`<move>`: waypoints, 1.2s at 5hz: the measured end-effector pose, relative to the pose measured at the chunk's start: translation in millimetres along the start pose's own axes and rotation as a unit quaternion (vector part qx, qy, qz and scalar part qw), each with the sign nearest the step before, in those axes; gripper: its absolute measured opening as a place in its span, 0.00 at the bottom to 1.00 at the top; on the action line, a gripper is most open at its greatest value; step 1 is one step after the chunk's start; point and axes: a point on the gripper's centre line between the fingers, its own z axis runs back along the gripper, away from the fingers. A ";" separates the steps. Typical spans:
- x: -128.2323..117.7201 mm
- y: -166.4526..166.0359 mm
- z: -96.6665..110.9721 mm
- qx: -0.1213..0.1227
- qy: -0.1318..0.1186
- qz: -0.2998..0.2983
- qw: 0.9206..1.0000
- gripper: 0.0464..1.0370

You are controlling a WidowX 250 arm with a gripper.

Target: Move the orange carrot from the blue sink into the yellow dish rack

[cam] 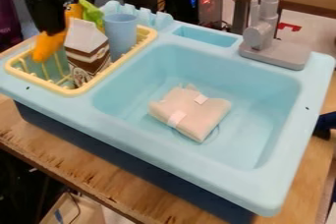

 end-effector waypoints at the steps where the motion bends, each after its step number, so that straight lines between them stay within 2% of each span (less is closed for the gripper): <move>1: -0.4 -3.0 0.0 -0.010 0.001 -0.003 1.000 0.61; 2: -1.7 -4.9 0.1 -0.016 0.005 0.002 1.000 0.90; 3: -6.2 -7.2 10.8 -0.007 0.010 0.009 1.000 0.97; 4: -7.1 -26.2 49.1 0.062 0.038 -0.010 0.997 0.96; 5: -12.9 -65.6 88.9 0.111 0.069 -0.039 0.991 0.96; 6: -15.6 -112.5 100.1 0.111 0.091 -0.069 0.987 0.96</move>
